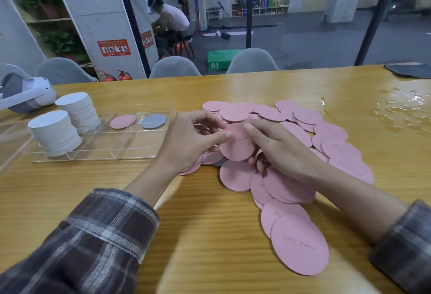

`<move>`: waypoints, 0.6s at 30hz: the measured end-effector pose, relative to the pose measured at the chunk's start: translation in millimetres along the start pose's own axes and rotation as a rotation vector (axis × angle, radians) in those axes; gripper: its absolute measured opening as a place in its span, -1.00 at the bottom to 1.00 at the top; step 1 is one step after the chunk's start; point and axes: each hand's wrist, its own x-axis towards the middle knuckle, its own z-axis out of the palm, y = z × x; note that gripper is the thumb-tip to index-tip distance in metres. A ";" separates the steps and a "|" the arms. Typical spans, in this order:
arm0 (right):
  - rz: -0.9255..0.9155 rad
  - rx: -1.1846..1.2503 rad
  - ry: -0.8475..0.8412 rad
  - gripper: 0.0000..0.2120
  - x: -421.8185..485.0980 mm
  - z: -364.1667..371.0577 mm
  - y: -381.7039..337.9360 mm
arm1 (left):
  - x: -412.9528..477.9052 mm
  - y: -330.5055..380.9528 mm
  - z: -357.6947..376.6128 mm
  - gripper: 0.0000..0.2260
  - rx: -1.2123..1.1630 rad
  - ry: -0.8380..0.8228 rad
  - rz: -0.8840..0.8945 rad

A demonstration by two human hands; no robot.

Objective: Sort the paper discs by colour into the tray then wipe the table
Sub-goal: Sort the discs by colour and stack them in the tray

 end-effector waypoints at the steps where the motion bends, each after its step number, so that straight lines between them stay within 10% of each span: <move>1: -0.011 -0.028 -0.005 -0.75 0.1 0.2 0.1 | -0.3 -0.1 0.7 -0.85 0.009 0.003 -0.003; 18: 0.009 -0.253 0.190 -0.81 0.5 -13.6 -0.9 | -5.8 -2.1 -8.1 -0.70 0.390 -0.427 -0.019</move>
